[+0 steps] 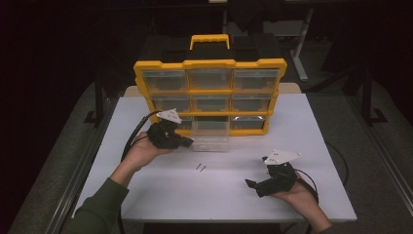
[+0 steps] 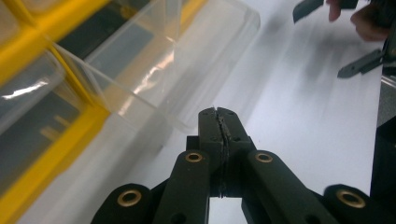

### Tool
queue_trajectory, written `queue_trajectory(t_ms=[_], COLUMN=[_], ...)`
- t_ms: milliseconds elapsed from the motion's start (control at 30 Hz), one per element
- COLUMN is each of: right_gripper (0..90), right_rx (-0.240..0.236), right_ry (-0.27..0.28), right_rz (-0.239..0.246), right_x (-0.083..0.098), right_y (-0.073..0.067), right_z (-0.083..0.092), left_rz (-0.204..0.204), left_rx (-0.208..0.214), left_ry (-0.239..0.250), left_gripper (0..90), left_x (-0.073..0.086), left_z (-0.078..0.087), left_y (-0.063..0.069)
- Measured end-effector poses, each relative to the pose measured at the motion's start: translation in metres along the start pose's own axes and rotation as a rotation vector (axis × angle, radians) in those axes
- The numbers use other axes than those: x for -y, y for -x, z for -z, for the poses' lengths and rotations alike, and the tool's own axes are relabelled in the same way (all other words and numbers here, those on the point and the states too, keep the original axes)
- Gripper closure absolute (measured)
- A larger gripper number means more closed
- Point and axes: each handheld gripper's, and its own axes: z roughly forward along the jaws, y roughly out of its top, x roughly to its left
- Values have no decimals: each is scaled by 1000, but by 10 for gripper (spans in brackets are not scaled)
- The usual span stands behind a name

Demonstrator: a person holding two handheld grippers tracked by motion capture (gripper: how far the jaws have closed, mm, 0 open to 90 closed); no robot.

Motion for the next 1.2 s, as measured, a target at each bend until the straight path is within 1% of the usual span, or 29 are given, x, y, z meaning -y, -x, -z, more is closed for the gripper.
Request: queue_trajectory(t_ms=[33, 133, 200, 367, 433, 500, 633, 667, 833, 867, 933, 1000, 1033, 1200], right_gripper=[0, 0, 0, 0, 0, 0, 0, 0, 0, 0, 0, 0, 0, 0], right_rx=[0, 0, 1, 1, 2, 2, 2, 2, 0, 0, 0, -1, 0, 0], right_ry=[0, 0, 2, 0, 0, 0, -1, -1, -2, -1, -3, -4, -5, -5], right_rz=[0, 0, 0, -1, 1, 1, 2, 2, 3, 3, 3, 4, 4, 4], right_x=[0, 0, 0, 0, 0, 0, 0, 0, 0, 0, 0, 1, 1, 1], right_y=[0, 0, 0, 0, 0, 0, 0, 0, 0, 0, 0, 0, 0, 0], right_z=[0, 0, 0, 0, 0, 0, 1, 1, 0, 0, 0, 0, 0, 0], left_rz=[2, 1, -6, -4, -2, 8, 14, 22, 16, 21, 12, 10, 16, 15], left_rx=[-2, -8, -20, -35, -44, -39, -33, -32, -36, -37, -46, -49, -50, -58], left_ry=[-7, -16, -24, -32, -39, -42, -44, -45, -62, -57, -71, -75, -75, -85], left_gripper=[889, 870, 837, 772, 728, 724, 712, 708, 694, 692, 692, 692, 692, 705], left_x=[4, 8, 11, 20, 23, 26, 32, 33, 38, 38, 39, 40, 40, 42], left_z=[-4, -8, -13, -26, -31, -36, -46, -48, -58, -60, -64, -67, -69, -75], left_y=[2, 4, 6, 11, 12, 13, 14, 15, 15, 16, 16, 16, 16, 17])
